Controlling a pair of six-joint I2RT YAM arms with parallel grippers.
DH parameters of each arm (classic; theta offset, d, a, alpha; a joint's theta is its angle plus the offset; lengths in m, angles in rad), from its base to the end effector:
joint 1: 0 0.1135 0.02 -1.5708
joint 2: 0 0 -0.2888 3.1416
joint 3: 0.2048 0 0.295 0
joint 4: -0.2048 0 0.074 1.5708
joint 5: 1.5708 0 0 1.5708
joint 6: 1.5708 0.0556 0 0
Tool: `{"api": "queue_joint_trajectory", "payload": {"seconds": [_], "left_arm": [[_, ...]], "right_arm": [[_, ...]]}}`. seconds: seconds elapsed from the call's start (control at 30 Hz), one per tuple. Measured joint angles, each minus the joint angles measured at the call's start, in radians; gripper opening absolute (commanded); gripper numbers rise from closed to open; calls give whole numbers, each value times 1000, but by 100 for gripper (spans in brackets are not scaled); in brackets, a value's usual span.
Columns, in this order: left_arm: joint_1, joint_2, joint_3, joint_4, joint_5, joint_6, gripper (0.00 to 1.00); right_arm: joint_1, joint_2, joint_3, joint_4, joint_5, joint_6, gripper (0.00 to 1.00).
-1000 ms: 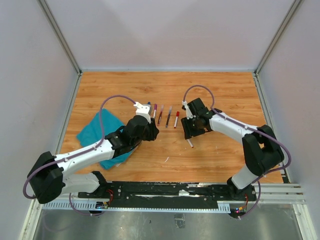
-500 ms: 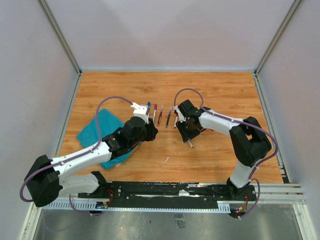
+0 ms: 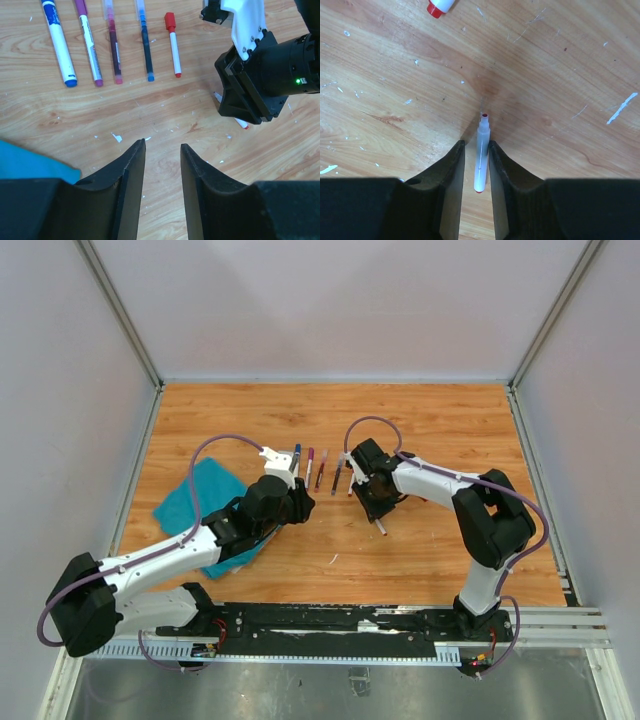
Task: Insert the pens into the pen caps
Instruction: Pick up the pen from the center of the board.
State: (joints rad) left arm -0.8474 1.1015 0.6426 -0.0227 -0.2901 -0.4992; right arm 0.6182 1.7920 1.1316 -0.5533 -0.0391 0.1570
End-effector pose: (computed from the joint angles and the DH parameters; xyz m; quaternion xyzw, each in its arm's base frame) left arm 0.2024 -0.2051 0.2380 0.0729 0.8465 -0.2230 0.4779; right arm 0.3195 0.2299 0.1441 -0.2283 0.9571 0.0849 0.1571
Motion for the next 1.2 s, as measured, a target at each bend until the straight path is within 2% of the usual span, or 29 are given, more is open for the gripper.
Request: {"api": "queue_joint_trajectory", "payload": {"seconds": [0.33,0.6,0.8,1.0,1.2], "left_arm": [[0,-11,-29,27,3,-14,45],[0,-58,-100,126,54,-50,50],[0,-74,-119,204,116,-66,54],[-4,-78,-150,311,219,-76,55],[-68,-61,-166,402,263,-83,55]], "right_arm": [[0,-22,-25,24,11,5,3],[-15,-219,-159,68,-3,29,1],[-53,-454,-282,254,-134,108,1],[-58,-561,-405,480,-275,245,1],[-64,-628,-511,696,-351,429,1]]}}
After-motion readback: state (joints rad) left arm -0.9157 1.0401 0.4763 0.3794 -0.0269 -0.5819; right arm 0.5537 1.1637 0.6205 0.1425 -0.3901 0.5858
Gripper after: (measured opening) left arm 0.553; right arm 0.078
